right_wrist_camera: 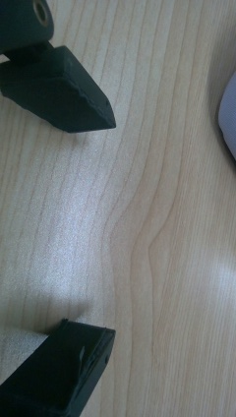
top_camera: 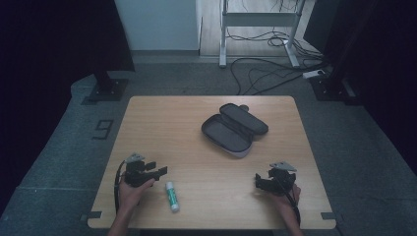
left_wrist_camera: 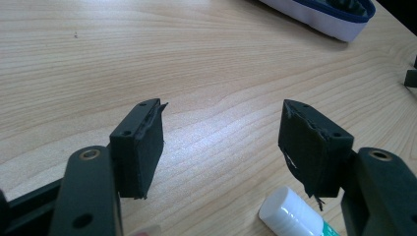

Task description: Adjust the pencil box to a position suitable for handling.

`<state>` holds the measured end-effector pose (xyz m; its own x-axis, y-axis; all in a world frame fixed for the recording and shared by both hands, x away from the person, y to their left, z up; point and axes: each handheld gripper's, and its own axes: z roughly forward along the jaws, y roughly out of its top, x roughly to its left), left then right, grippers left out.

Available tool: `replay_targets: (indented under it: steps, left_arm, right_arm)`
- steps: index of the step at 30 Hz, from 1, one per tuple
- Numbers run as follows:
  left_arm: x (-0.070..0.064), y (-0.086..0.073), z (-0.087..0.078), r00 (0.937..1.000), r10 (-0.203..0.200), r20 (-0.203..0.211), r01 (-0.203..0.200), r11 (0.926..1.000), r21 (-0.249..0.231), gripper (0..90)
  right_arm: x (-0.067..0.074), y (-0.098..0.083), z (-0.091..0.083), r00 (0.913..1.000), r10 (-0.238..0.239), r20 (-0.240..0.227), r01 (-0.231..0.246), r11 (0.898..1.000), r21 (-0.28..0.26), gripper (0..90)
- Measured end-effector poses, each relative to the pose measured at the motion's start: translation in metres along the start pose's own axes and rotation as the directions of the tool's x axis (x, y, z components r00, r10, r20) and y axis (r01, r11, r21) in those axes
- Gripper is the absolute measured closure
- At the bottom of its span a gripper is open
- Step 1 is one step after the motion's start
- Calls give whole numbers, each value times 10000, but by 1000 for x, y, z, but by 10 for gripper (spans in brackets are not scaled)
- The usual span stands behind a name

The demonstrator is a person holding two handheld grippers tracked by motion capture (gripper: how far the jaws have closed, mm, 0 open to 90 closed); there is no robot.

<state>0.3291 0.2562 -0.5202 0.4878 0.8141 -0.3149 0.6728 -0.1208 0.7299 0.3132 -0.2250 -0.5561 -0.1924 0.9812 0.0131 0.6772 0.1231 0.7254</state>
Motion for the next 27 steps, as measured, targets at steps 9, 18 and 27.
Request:
replay_targets:
  steps: [9,18,27]
  left_arm:
    - [1,0,-1,10000,-17,-41,17,10000,-21,339]
    - [2,1,-4,10000,-43,-49,42,9999,-130,339]
    - [2,2,-6,10000,-46,-67,45,9998,-199,340]
  right_arm:
    - [0,0,0,10000,18,38,-18,10000,-31,58]
    - [0,0,-1,10000,-30,-21,30,9999,-101,96]
    - [-1,-1,-2,10000,-38,-13,38,9998,-202,131]
